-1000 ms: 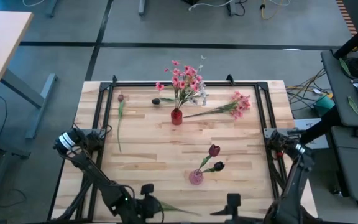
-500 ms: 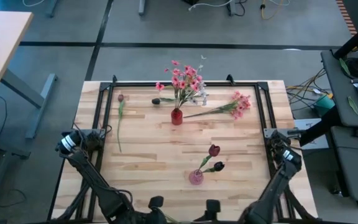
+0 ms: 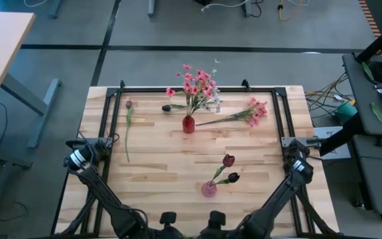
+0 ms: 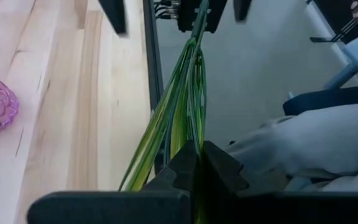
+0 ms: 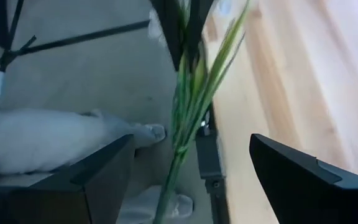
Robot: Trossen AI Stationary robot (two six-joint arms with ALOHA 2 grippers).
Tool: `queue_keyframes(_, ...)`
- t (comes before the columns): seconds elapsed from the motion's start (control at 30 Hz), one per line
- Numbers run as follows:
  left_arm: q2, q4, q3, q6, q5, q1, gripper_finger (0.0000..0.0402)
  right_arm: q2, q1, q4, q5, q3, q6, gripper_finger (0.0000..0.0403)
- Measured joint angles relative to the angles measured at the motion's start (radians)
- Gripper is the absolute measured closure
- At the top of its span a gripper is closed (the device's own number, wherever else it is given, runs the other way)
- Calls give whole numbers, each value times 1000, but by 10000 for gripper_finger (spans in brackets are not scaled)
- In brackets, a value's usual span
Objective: Sort flowers into vase by color
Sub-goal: Put the white flowers into the red vase
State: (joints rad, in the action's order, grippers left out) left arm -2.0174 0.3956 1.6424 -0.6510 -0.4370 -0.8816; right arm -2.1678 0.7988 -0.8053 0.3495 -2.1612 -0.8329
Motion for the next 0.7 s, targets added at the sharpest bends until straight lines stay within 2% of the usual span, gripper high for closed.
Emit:
queue_keyframes(0.13,0,-1,0,7,0,0,401,-11,-15,6,-43,0,-13,109)
queue_keyframes(0.23,0,-2,0,12,0,0,401,-16,-20,4,-53,0,-24,136)
queue_keyframes(0.53,0,-25,0,25,-1,5,389,-17,-27,8,-100,27,-51,276)
queue_keyframes(0.7,0,-63,0,65,-2,7,389,-17,-27,13,-109,35,-39,328)
